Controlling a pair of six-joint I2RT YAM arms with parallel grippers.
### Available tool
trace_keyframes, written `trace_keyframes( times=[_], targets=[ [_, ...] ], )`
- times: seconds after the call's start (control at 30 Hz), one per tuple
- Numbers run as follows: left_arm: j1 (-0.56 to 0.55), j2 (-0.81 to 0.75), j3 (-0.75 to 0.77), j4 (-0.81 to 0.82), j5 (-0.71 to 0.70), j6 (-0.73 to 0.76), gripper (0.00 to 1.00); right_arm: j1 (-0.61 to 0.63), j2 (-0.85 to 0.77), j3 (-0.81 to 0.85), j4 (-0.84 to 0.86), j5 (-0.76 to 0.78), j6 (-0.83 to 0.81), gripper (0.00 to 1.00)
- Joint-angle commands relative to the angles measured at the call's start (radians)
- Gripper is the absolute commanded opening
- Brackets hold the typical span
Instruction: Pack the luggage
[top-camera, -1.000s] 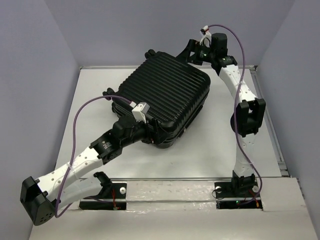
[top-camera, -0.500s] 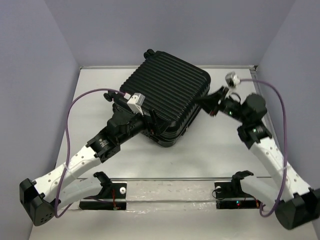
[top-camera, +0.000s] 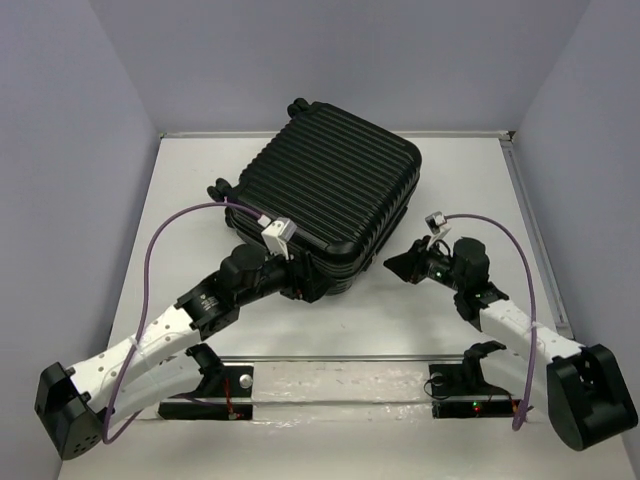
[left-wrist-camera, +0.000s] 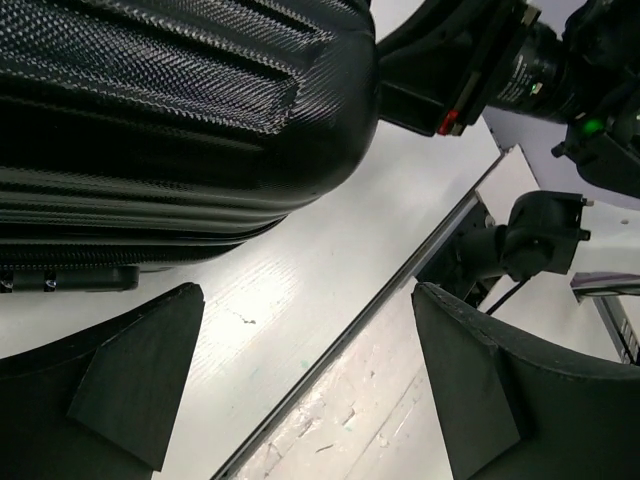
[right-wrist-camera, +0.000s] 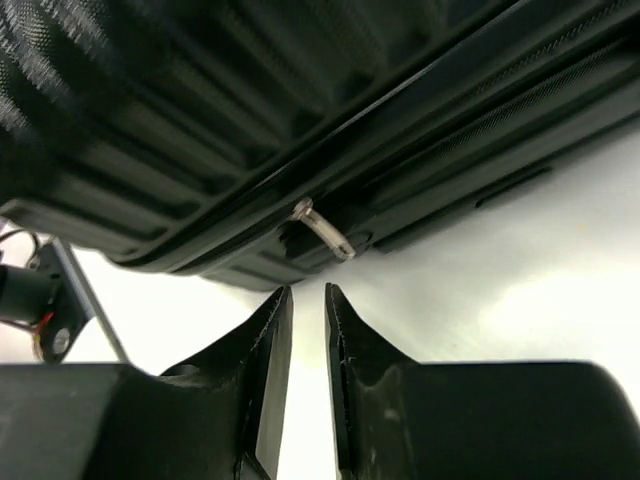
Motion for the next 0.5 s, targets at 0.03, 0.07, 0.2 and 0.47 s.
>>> trace_keyframes(
  times=[0.03, 0.07, 0.2, 0.47],
  targets=[
    [-0.006, 0.047, -0.012, 0.113, 0.022, -0.007, 0.98, -0.001, 0.135, 0.100, 0.209, -0.037, -0.086, 0.27],
    [-0.007, 0.070, -0.009, 0.134, 0.031, -0.007, 0.98, -0.001, 0.155, 0.111, 0.213, -0.047, -0.111, 0.28],
    [-0.013, 0.104, 0.010, 0.143, 0.017, -0.009, 0.97, -0.001, 0.216, 0.138, 0.190, -0.071, -0.158, 0.33],
    [-0.014, 0.147, 0.044, 0.157, 0.011, -0.002, 0.97, -0.001, 0.310, 0.158, 0.198, -0.151, -0.186, 0.50]
  ],
)
